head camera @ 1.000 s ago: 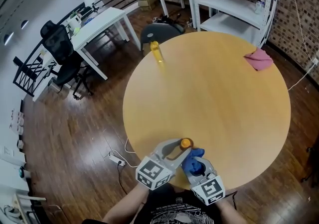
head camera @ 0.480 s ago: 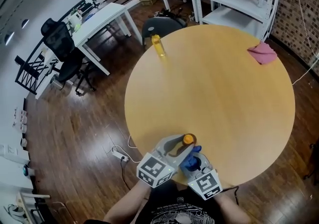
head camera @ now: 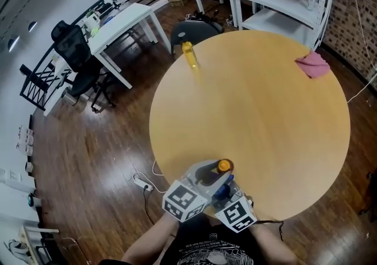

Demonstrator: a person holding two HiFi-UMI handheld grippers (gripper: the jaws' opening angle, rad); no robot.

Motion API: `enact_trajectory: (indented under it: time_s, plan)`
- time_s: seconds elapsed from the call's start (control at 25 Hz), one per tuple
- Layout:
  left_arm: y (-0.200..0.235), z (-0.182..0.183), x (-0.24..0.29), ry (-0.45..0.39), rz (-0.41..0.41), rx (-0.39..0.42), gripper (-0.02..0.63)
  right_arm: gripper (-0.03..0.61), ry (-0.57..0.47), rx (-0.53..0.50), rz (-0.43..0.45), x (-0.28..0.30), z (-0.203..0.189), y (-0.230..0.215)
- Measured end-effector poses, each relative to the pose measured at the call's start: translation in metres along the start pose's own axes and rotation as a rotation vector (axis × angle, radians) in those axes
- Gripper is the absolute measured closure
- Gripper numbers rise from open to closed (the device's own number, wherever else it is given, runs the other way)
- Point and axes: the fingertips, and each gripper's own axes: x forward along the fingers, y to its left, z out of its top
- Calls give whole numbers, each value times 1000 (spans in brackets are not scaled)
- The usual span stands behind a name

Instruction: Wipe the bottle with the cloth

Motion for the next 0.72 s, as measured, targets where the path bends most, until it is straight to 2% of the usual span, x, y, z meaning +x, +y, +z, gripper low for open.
enact_trajectory:
  time_s: [0.28,0.52,0.72]
  plan:
    - [1,1,-1,-1,-13,15,466,480,-1,18,0,-34,-1,0]
    - [0,1,1,-7,-22,14,466,480,-57,104,-84,-80,4,-27]
    - [1,1,-1,-5,-28,23,466,480,-61,115,-149,-99,11,-51]
